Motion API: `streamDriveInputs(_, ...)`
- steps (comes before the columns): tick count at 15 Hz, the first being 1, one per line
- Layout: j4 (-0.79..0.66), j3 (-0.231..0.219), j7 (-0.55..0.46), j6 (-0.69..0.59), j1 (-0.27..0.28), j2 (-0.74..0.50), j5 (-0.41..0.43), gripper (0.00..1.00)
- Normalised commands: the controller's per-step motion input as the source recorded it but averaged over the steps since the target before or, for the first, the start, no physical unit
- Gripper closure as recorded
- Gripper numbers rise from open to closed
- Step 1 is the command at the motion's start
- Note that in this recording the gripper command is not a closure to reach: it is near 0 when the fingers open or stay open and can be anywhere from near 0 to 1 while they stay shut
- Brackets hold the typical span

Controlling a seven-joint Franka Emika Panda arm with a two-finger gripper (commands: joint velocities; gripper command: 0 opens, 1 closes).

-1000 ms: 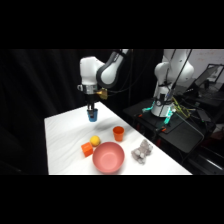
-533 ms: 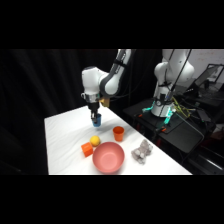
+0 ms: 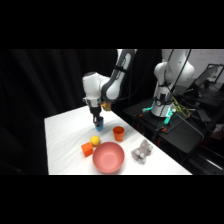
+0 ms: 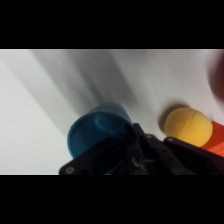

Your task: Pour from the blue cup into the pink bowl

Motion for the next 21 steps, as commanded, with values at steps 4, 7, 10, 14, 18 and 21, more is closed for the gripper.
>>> streamDriveInputs(4,0.05,-0.061,0.10,0.01,0.085,0.02,-0.099,0.18)
streamDriveInputs(7,0.06,-0.081,0.10,-0.04,0.058,-0.01,-0.100,0.00)
streamDriveInputs(10,0.05,-0.087,0.08,-0.06,0.047,-0.02,-0.112,0.00)
streamDriveInputs(14,0.05,-0.081,0.09,-0.10,0.051,-0.06,-0.123,0.00)
streamDriveInputs(18,-0.06,-0.072,0.09,-0.37,0.085,-0.40,-0.168,0.00)
streamDriveInputs(21,-0.12,-0.112,0.30,-0.62,0.130,-0.70,-0.288,0.00)
